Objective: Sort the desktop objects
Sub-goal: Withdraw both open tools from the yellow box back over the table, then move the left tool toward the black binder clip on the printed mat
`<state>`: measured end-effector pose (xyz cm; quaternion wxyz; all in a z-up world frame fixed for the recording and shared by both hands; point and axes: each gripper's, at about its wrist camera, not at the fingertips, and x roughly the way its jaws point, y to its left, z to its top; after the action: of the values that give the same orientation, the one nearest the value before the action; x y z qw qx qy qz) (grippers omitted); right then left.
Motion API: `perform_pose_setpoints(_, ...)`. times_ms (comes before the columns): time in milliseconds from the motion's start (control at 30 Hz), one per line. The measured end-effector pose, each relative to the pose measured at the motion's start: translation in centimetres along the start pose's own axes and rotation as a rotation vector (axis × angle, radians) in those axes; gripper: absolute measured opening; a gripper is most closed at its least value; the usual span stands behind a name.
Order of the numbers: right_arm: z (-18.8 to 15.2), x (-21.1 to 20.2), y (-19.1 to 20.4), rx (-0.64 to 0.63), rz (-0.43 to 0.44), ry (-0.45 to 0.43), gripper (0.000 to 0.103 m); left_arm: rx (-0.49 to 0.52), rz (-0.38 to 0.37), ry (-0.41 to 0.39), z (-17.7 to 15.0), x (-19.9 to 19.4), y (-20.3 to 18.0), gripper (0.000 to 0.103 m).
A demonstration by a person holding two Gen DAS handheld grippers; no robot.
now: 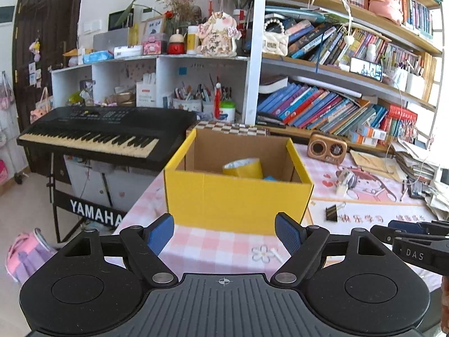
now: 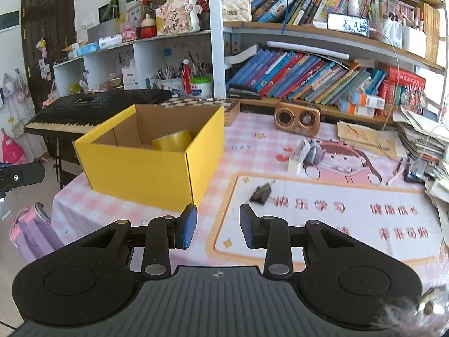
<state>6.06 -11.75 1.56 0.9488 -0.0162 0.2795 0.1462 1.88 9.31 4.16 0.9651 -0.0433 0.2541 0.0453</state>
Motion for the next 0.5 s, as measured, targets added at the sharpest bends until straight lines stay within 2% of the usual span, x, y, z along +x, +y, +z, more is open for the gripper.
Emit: perform_pose_setpoints(500,-4.0,-1.7,1.4,-0.037,0.011,0.086,0.033,0.008,-0.017,0.066,-3.1,-1.0,-0.4,0.081)
